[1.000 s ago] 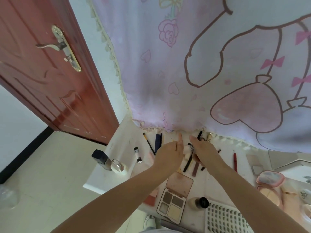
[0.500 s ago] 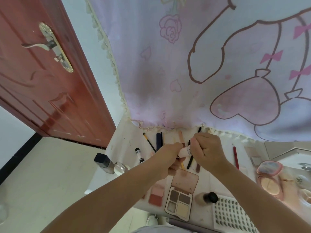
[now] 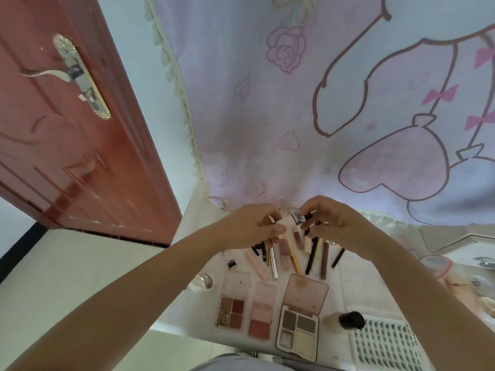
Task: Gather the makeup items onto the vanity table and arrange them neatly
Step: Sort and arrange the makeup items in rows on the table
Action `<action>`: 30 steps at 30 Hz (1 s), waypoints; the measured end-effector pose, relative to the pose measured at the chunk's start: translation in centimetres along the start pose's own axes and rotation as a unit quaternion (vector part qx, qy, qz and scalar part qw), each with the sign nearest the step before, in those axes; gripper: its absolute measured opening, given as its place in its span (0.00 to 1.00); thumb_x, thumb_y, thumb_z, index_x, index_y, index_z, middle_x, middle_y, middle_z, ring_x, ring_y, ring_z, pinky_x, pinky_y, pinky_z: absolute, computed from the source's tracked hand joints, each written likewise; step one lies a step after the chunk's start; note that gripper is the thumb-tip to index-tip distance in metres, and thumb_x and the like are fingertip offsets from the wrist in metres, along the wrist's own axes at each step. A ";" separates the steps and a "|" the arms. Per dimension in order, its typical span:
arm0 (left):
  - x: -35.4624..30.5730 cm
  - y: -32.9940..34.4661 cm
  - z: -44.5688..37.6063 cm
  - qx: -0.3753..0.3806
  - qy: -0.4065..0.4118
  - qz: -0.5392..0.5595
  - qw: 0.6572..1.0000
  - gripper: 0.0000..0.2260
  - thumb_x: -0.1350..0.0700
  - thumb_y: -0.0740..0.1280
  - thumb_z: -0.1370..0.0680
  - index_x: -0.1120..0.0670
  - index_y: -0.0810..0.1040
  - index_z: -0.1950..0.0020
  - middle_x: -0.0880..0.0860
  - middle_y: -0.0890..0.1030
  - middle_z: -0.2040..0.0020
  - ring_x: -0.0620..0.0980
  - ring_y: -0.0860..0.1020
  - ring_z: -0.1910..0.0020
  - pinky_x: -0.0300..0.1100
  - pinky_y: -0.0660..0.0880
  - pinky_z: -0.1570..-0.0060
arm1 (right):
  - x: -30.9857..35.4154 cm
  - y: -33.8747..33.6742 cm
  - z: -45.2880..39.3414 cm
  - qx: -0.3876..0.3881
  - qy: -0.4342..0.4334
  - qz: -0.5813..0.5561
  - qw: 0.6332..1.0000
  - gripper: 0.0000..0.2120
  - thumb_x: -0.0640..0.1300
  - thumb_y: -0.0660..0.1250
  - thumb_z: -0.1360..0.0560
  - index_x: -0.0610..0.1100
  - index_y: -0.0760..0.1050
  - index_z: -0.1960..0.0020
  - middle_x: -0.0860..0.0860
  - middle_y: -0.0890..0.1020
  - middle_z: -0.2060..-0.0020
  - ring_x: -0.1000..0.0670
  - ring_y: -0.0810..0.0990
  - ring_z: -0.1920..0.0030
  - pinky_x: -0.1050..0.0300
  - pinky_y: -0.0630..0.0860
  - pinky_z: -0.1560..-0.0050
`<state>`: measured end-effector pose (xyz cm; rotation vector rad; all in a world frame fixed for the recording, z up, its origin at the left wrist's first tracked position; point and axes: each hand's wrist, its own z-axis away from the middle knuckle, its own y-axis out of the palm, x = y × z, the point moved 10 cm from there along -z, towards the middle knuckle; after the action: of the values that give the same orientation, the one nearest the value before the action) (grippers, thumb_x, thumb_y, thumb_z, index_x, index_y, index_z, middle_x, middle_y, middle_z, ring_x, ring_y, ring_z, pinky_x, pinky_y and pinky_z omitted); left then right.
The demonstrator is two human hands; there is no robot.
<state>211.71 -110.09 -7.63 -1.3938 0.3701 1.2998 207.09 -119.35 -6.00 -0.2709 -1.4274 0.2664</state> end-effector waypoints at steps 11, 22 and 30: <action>0.0 -2.7 -1.3 -0.043 0.040 -0.168 0.984 0.12 0.53 0.58 0.21 0.60 0.75 0.48 0.56 0.77 0.56 0.52 0.74 0.55 0.38 0.67 0.56 | 2.2 -0.4 -3.3 -0.017 -0.033 0.156 0.987 0.14 0.39 0.65 0.27 0.60 0.70 0.57 0.59 0.78 0.61 0.61 0.78 0.63 0.73 0.74 0.61; -0.3 -4.3 -1.3 -0.106 0.052 -0.214 0.970 0.11 0.52 0.60 0.22 0.58 0.77 0.51 0.51 0.72 0.61 0.47 0.69 0.60 0.38 0.61 0.62 | 2.1 -0.4 -4.0 -0.041 -0.042 0.163 0.985 0.14 0.39 0.64 0.26 0.60 0.70 0.58 0.61 0.78 0.63 0.65 0.77 0.64 0.73 0.73 0.59; -0.4 -3.7 -1.1 -0.120 0.049 -0.186 0.974 0.11 0.51 0.62 0.23 0.56 0.78 0.48 0.54 0.77 0.56 0.45 0.70 0.59 0.34 0.64 0.61 | 1.3 -0.8 -3.1 -0.072 -0.011 0.155 0.985 0.11 0.45 0.59 0.23 0.54 0.71 0.63 0.56 0.78 0.71 0.64 0.75 0.76 0.74 0.73 0.70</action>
<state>215.08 -110.04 -5.75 -1.6423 0.0107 0.9924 210.30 -119.75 -4.86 -0.6135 -1.4267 0.4212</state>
